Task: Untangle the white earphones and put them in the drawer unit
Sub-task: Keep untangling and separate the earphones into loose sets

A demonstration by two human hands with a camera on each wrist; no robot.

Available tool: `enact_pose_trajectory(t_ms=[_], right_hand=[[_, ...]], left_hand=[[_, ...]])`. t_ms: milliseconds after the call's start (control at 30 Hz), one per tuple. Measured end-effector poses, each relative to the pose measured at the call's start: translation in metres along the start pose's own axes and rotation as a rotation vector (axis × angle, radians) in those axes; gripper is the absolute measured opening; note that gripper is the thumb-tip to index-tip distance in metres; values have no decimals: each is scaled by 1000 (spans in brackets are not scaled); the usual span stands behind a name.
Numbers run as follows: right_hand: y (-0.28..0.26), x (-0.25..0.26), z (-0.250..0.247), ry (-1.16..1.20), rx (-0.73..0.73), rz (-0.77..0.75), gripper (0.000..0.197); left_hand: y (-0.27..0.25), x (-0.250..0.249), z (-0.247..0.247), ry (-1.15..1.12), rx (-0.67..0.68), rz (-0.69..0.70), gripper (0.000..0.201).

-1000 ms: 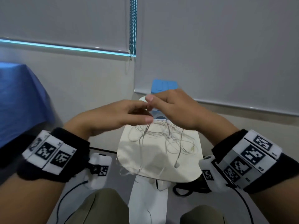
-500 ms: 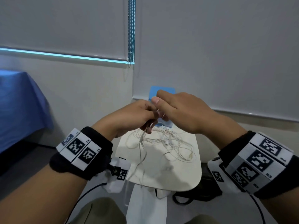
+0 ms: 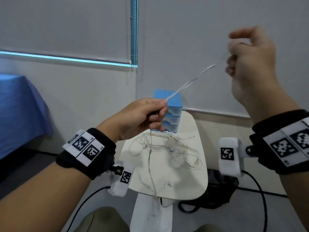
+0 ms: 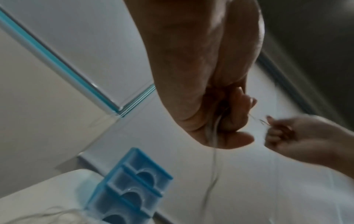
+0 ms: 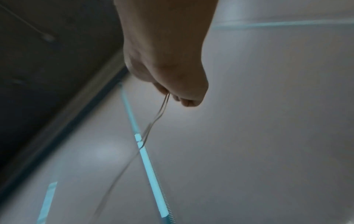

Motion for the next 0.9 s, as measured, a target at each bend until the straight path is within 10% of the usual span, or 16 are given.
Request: enact_pose_trajectory(t_ms=[200, 467, 733, 900], right_hand=[[-17, -107, -122, -103, -605, 252, 33], [-162, -212, -196, -584, -672, 643, 36], [-181, -251, -163, -908, 69, 865, 22], [-113, -137, -22, 60, 200, 550, 36]], left_hand=[[-11, 28, -26, -82, -31, -43, 36], [-7, -25, -21, -380, -55, 152, 32], [6, -48, 3, -69, -32, 90, 30], [19, -44, 29, 225, -2, 27, 33]])
Point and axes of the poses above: each hand's wrist, its own y-axis towards the middle knuckle, its own z-axis out of the palm, x = y × z, the point moved 7 cm from there along y, towards the middle knuckle, and after that the axes turned 7 degrees about -z, right-handed, at the moved point
